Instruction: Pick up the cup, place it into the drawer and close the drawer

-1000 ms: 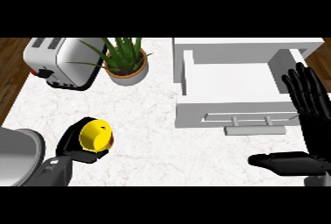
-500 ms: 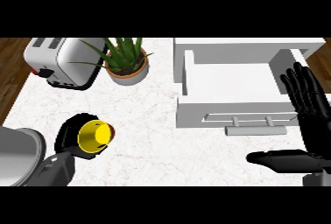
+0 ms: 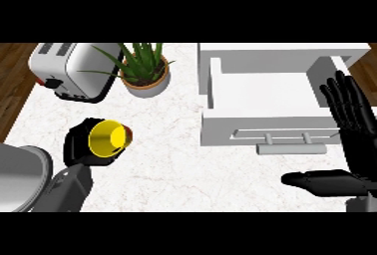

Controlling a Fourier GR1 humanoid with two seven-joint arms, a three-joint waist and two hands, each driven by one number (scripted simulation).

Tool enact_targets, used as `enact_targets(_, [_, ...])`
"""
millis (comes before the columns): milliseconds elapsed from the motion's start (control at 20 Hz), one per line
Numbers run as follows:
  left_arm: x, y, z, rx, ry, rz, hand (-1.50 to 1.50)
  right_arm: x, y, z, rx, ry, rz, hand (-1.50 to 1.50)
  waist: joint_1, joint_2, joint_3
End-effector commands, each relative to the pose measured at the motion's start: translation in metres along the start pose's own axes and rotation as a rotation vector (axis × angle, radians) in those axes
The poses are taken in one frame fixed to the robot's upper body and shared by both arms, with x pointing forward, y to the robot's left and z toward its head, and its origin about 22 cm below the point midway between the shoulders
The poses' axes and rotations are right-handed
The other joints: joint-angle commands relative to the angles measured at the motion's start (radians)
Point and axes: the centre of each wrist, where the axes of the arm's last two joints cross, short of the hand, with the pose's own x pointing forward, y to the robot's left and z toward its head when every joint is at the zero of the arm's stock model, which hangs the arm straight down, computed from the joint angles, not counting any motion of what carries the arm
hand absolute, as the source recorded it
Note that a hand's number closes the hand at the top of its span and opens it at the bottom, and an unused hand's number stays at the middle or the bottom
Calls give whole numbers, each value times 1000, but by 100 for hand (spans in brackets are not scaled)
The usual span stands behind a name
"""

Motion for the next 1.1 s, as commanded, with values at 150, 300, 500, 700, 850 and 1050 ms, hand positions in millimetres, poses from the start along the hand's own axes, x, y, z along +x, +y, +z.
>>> enact_targets(150, [26, -31, -62, -207, -130, 58, 150, -5, -8, -4, -17, 16, 18, -150, 18, -7, 3])
enact_targets(300, [38, -72, -92, -238, -186, 48, 150, -2, -23, 13, -23, 20, 4, -150, 17, -13, 4])
enact_targets(500, [48, -111, -96, -263, -200, 3, 150, 5, -28, 23, -21, 19, 13, -150, 18, -12, 3])
enact_targets(700, [79, -170, -121, -345, -207, -11, 150, -5, -23, 14, -27, 19, 26, -150, 26, -13, 4])
enact_targets(850, [95, -195, -136, -358, -182, -16, 150, 6, -3, 0, -29, 7, 25, -150, 16, -8, 2])
enact_targets(1050, [131, -241, -160, -399, -182, -79, 150, 1, -21, 12, -23, 11, 21, -150, 10, -8, 3])
